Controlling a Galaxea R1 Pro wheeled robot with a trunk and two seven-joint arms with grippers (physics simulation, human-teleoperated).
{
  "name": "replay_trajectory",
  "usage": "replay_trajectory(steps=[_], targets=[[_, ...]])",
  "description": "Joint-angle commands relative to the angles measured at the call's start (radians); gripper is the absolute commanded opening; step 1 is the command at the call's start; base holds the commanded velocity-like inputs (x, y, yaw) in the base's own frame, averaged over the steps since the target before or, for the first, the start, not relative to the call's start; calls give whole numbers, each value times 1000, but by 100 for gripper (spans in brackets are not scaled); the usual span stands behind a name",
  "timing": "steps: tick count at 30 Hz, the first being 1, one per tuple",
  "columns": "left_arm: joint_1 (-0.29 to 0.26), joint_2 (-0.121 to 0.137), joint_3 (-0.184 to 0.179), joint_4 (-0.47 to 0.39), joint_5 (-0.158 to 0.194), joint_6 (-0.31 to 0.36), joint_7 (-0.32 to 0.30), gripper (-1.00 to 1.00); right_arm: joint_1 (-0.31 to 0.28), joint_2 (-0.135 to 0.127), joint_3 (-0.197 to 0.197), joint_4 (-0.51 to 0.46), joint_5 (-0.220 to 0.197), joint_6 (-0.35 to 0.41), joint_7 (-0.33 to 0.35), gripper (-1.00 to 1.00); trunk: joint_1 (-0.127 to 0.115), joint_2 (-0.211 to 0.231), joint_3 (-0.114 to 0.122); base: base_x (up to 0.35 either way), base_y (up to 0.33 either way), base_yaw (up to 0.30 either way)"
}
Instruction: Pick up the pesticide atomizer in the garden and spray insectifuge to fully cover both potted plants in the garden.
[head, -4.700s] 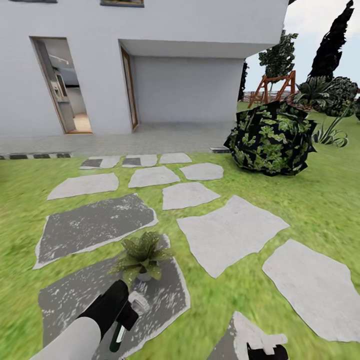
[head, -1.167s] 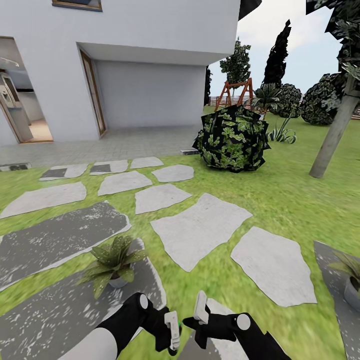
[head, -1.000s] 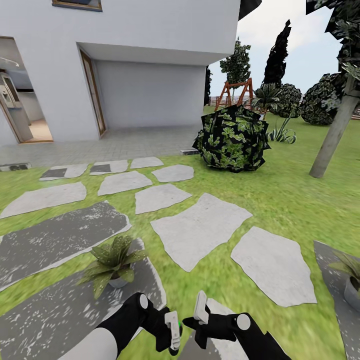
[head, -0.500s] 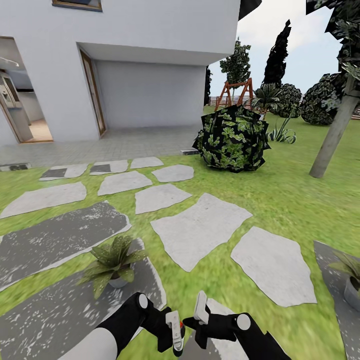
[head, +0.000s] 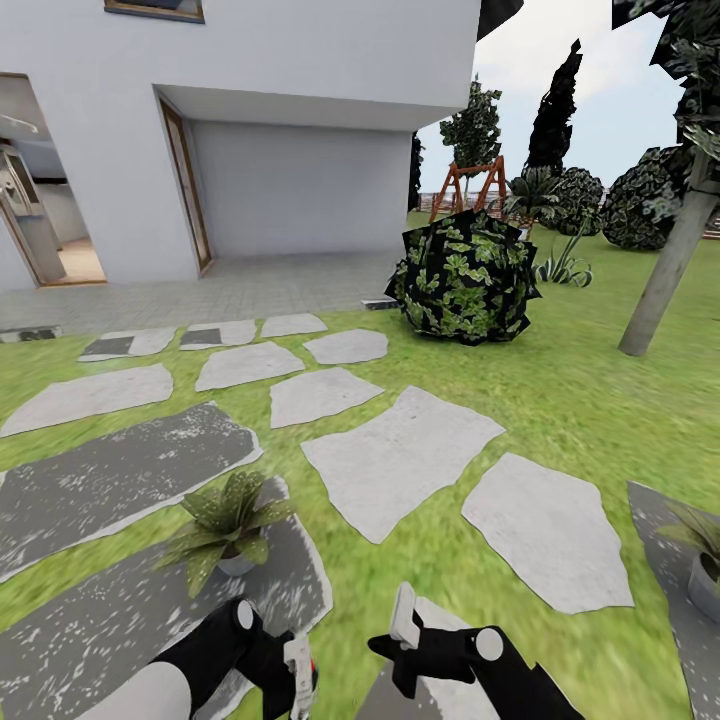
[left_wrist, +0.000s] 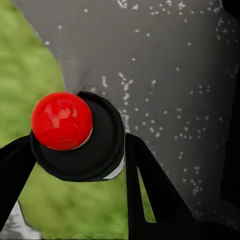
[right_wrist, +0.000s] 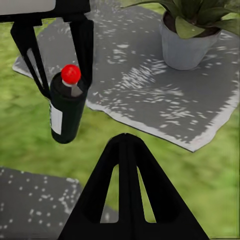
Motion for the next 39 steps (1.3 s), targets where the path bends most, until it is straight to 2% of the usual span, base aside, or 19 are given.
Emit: replay_trajectory(steps=[1,3,5,8,9,11,13,15,17,19,21,23,25,26,27,28,30,34,39], targets=[[0,11,2,9,-2,-1,-3,-100,0,-2,-2,0,9,-5,0,-100,0,0,-1,0,0,0],[0,25,3,18,-2,-1,-2,-100,0,-12,-4,6,8,-6,0,-100,0,0,-1,0,0,0],[0,46,3,21,-2,0,-2,-100,0,-45,-8,24,7,-8,-1,-100,0,0,-1,0,0,0],[0,75,6,22,4,-2,1,-100,0,-69,-12,32,5,-9,-5,-100,0,0,-1,0,0,0],[0,82,7,23,7,-2,10,-100,0,-74,-13,33,4,-8,-9,100,0,0,-1,0,0,0],[2,85,13,36,22,-3,68,-100,0,-80,-14,34,3,-7,-66,100,0,0,-1,0,0,0],[3,79,34,69,57,-4,153,-100,1,-87,-13,48,3,-8,-193,100,0,0,-1,0,0,0],[6,74,59,104,121,-7,239,-100,2,-96,-12,119,1,-10,-347,100,0,0,-1,0,0,0],[7,72,70,144,225,-12,318,-100,3,-98,-13,232,-4,-11,-515,100,0,0,-1,0,0,0],[8,70,72,168,304,-15,358,-100,3,-95,-14,314,-7,-13,-643,100,0,0,-1,0,0,0],[8,64,74,188,411,-17,414,-100,4,-90,-14,379,-15,-14,-749,100,0,0,-1,0,0,0],[9,50,74,196,512,-20,482,-100,5,-84,-14,445,-87,-23,-870,100,0,0,-1,0,0,0],[9,24,74,202,622,-21,594,-100,6,-84,-13,481,-273,-74,-948,100,0,0,-1,0,0,0],[9,8,74,206,662,-22,656,-100,7,-86,-12,488,-355,-99,-961,100,0,0,-1,0,0,0],[9,-3,74,210,688,-23,713,-100,7,-88,-12,491,-411,-112,-969,100,0,0,-1,0,0,0],[10,-11,74,211,702,-22,753,-100,7,-89,-11,493,-443,-118,-973,100,0,0,-1,0,0,0],[10,-22,75,212,715,-21,788,-100,7,-90,-11,493,-465,-123,-975,100,0,0,-1,0,0,0],[42,-30,75,217,751,-23,803,-100,7,-89,-11,494,-476,-125,-977,100,0,0,-1,0,0,0],[74,-27,76,225,762,-24,816,-100,7,-86,-11,498,-477,-125,-978,100,0,0,-1,0,0,-162]])
